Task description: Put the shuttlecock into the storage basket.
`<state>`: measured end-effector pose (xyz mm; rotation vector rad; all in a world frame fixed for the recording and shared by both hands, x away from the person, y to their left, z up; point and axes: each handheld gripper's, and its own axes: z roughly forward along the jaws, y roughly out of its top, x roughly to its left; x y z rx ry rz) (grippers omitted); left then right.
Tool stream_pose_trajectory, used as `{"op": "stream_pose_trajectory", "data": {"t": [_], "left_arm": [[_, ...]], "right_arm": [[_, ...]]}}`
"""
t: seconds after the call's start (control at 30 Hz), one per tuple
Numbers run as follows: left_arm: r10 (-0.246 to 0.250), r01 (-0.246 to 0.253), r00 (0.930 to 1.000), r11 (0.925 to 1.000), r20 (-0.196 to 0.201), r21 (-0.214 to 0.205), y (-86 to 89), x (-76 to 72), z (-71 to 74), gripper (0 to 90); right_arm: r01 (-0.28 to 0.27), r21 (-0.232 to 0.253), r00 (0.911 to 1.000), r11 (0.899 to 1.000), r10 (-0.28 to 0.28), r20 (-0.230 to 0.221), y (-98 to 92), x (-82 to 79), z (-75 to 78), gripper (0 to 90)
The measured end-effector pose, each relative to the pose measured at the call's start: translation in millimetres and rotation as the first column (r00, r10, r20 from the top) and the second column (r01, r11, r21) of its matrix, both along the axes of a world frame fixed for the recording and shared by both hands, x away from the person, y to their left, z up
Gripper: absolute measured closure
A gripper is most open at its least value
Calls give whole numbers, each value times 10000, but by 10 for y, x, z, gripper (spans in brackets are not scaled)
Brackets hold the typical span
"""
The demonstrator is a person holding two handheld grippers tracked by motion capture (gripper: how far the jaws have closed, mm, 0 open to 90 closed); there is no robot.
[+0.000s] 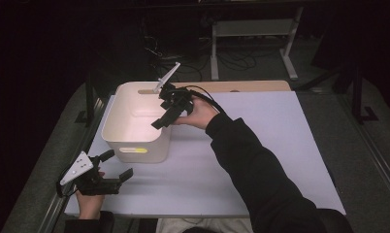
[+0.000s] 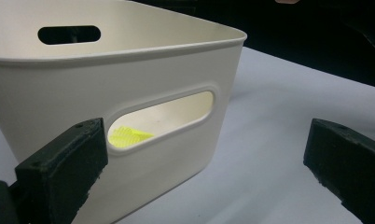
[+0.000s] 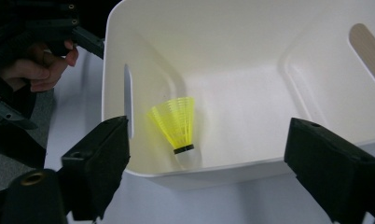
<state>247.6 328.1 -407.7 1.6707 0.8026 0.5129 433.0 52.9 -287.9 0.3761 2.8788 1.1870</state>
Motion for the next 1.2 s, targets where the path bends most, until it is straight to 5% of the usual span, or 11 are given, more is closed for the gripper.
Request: {"op": "stream_pose_trajectory", "data": {"t": [0.27, 1.2], "left_arm": [[4, -4, 10000, 10000, -13, -3, -2, -2, -2, 0], [0, 1, 10000, 10000, -62, 33, -6, -2, -6, 0]], "right_arm": [[260, 159, 9995, 9995, -262, 147, -141, -8, 62, 1], [752, 651, 9950, 9950, -791, 602, -551, -155, 66, 0]]}}
